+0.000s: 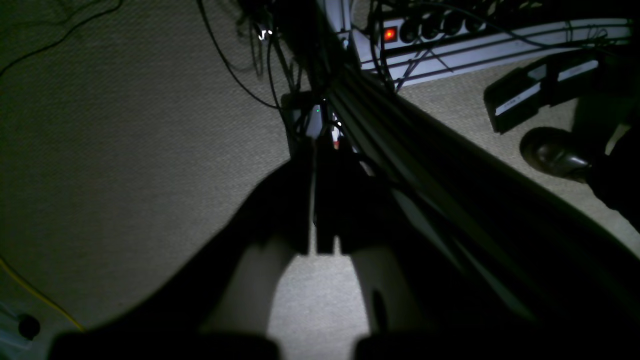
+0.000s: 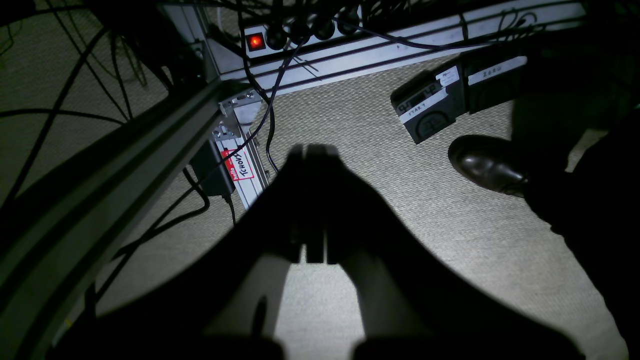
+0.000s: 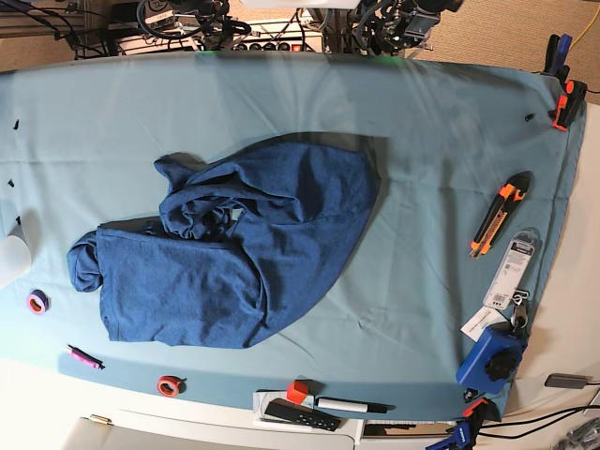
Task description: Layout the t-shirt on the table in an organized manner, then fold the t-shirt properly
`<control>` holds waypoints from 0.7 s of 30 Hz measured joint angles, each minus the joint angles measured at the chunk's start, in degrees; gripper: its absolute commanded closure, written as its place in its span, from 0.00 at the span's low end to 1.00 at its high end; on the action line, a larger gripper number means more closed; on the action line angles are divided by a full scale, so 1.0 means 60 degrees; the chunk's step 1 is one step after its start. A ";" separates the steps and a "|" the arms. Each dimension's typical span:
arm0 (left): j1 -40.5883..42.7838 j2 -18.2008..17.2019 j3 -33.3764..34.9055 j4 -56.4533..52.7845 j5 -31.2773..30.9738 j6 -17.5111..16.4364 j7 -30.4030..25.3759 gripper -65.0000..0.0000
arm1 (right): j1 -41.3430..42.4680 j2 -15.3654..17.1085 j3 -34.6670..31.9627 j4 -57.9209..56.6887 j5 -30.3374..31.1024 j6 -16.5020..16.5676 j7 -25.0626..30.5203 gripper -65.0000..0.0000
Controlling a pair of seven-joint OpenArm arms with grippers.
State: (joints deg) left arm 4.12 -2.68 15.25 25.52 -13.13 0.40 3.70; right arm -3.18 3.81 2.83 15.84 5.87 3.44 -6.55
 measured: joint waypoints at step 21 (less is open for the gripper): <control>0.2820 -0.1016 0.0007 0.3683 0.0000 0.0033 0.0015 1.00 | -0.3315 0.0586 0.0007 0.4648 -0.0007 -0.0004 0.0350 1.00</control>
State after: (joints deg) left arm 21.04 -8.78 15.29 47.62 -13.13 0.60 3.79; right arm -23.07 7.33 2.87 43.72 5.82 3.42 -4.45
